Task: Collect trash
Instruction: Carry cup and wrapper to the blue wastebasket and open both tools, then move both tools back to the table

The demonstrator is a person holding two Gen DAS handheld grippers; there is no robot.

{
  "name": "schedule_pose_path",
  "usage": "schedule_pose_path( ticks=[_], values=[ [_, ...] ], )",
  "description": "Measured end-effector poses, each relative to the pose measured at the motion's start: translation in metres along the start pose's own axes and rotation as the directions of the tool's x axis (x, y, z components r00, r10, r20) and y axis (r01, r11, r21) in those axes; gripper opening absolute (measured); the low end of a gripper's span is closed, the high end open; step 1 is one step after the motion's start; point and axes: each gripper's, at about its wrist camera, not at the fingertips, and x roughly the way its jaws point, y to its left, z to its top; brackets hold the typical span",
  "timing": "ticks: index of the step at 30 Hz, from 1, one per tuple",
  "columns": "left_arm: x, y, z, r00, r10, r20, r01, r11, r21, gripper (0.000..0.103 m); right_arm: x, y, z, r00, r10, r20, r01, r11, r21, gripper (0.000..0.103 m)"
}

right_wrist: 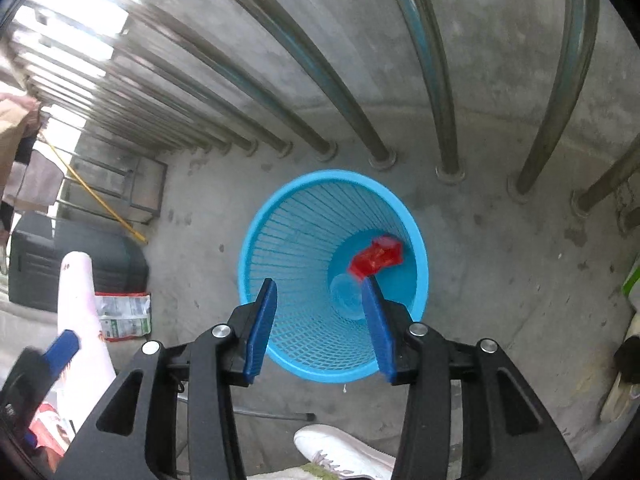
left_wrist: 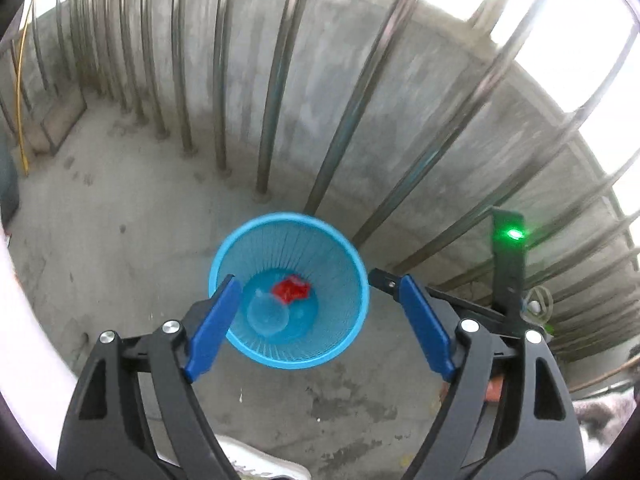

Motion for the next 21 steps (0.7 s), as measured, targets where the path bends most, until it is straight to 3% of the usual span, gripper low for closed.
schedule_pose_path(
  ticks=[5, 10, 16, 21],
  values=[
    [-0.085, 0.009, -0.025, 0.988, 0.036, 0.149, -0.043, 0.998, 0.045, 0.088, -0.046, 0.051, -0.006, 0.992, -0.009, 0.128, 0.034, 0.981, -0.193, 0.061],
    [-0.168, 0.028, -0.061, 0.954, 0.09, 0.285, -0.078, 0.996, -0.052, 0.093, -0.079, 0.107, -0.021, 0.985, 0.057, 0.165, 0.003, 0.939, -0.345, 0.063],
    [-0.258, 0.06, -0.124, 0.89, 0.167, 0.424, -0.068, 0.968, -0.24, 0.094, -0.116, 0.167, -0.053, 0.967, 0.231, 0.103, -0.155, 0.863, -0.48, 0.063],
    [-0.318, 0.096, -0.155, 0.82, 0.33, 0.468, -0.181, 0.925, -0.334, 0.094, -0.123, 0.231, -0.089, 0.937, 0.346, -0.056, -0.313, 0.755, -0.575, 0.063]
  ],
)
